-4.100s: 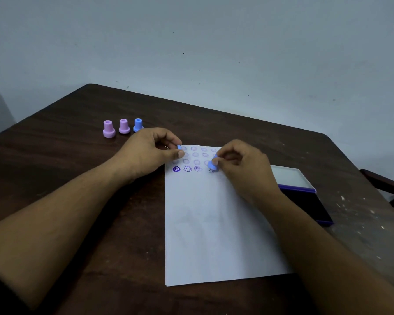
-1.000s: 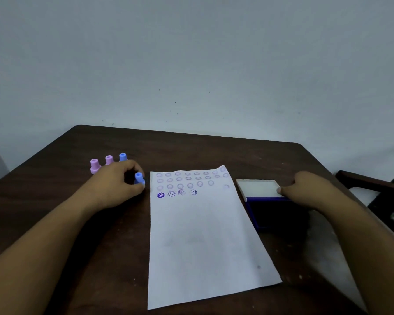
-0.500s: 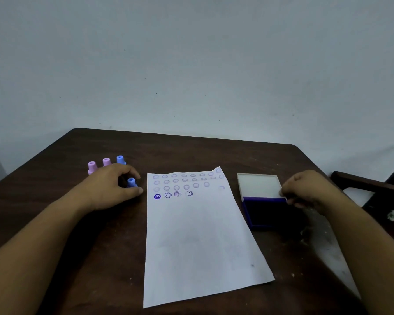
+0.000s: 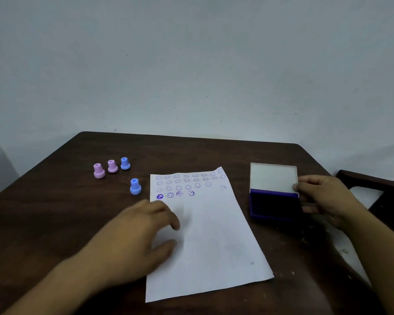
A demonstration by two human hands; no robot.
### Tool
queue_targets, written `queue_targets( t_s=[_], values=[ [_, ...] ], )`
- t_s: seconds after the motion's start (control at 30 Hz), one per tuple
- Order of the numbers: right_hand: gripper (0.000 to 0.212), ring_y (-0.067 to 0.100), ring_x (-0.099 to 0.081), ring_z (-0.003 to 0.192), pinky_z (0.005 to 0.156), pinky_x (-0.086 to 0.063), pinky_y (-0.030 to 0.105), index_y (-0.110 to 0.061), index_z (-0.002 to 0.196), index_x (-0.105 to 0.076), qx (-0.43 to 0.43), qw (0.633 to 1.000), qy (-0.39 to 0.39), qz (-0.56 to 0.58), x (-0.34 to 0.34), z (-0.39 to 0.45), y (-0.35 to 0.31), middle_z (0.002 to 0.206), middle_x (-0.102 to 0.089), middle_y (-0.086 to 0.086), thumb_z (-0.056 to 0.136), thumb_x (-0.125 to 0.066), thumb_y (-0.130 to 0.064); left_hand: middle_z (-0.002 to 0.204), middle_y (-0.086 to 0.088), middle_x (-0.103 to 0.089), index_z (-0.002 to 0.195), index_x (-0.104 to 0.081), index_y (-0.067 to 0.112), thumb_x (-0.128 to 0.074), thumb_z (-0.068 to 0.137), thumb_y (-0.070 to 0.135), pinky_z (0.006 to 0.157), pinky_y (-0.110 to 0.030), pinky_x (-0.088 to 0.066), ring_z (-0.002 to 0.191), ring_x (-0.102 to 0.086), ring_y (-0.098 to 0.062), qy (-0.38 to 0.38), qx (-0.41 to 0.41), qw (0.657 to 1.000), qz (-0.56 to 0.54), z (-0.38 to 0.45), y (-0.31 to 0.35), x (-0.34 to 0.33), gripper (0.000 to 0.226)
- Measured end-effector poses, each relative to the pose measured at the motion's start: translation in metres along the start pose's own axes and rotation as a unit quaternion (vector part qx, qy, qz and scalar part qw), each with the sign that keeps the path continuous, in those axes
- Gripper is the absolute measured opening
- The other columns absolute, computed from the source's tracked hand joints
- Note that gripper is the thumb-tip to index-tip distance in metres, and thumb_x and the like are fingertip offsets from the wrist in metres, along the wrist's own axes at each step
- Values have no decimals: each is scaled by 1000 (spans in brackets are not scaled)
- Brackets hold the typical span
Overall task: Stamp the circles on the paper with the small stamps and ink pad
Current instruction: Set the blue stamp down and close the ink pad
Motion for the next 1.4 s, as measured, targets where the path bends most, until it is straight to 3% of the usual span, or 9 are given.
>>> queue_targets(
  t_s=[0.1, 0.2, 0.3, 0.43, 0.63, 0.73, 0.93, 1.17, 1.4],
  values=[
    [23, 25, -76, 67, 64, -67, 46, -31, 87, -83, 20, 1000, 14, 5, 4, 4, -2, 84, -80, 12, 97, -70, -15, 119, 33, -52, 117, -62, 47, -51, 90, 62, 99, -9, -35, 116, -46, 10, -6, 6, 999, -42, -12, 13, -13, 33],
    [17, 34, -70, 75, 78, -62, 53, -26, 94, -83, 45, 998, -6, 40, 2, 4, -9, 85, -78, 20, 97, -70, -16, 117, 33, -53, 117, -62, 46, -54, 91, 59, 99, -11, -37, 114, -47, 10, 1, 11, 997, -71, -14, 18, -19, 30],
    [14, 27, -66, 74, 76, -59, 42, -18, 105, -81, 59, 992, -56, 94, -13, 1, -13, 88, -79, 20, 96, -70, -15, 116, 30, -54, 116, -63, 44, -55, 91, 58, 98, -15, -40, 112, -50, 7, -2, 9, 996, -89, -10, 26, -24, 30],
    [16, 23, -78, 73, 64, -63, 33, -16, 107, -80, 52, 980, -115, 154, -54, -14, -10, 95, -82, 13, 96, -70, -9, 120, 28, -55, 119, -63, 43, -55, 92, 57, 100, -19, -41, 114, -48, 5, -13, -2, 997, -82, -3, 37, -31, 32],
    [21, 31, -78, 97, 75, -66, 42, -15, 115, -77, 57, 972, -143, 178, -87, -26, -5, 110, -81, 12, 98, -68, -6, 125, 30, -51, 123, -61, 45, -50, 94, 60, 103, -22, -40, 115, -46, 4, -5, -12, 998, -59, -7, 41, -37, 34],
    [22, 26, -78, 97, 75, -66, 37, -20, 108, -80, 71, 969, -151, 179, -86, -29, -3, 111, -81, 10, 98, -67, -5, 126, 32, -51, 123, -63, 45, -52, 95, 61, 104, -21, -40, 118, -47, 5, -4, -16, 997, -73, -11, 36, -37, 34],
    [33, 11, -79, 91, 72, -59, 16, -29, 102, -83, 162, 972, -143, 92, -71, -36, -7, 102, -83, -3, 91, -74, 1, 131, 35, -54, 122, -67, 47, -56, 95, 59, 106, -30, -44, 126, -49, 5, -10, -24, 996, -83, -14, 25, -34, 31],
    [33, 6, -77, 93, 76, -56, 12, -25, 97, -86, 205, 966, -153, -43, -58, -38, -8, 99, -82, -12, 87, -77, 4, 130, 36, -55, 119, -69, 48, -59, 94, 56, 107, -31, -44, 128, -48, 5, 13, -18, 996, -92, -16, 25, -36, 28],
    [33, 0, -72, 105, 88, -53, 10, -24, 92, -87, 247, 943, -177, -139, -59, -39, -10, 112, -79, -13, 87, -76, 7, 130, 37, -55, 121, -69, 49, -58, 94, 59, 108, -28, -41, 128, -46, 7, 6, -16, 996, -93, -16, 24, -37, 31]
  ],
)
Point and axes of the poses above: each hand's wrist, its own z-axis towards the middle knuckle, its own x-axis out of the back of the hand, y = z × x, the point moved 3 cm from there along z, towards the middle knuckle
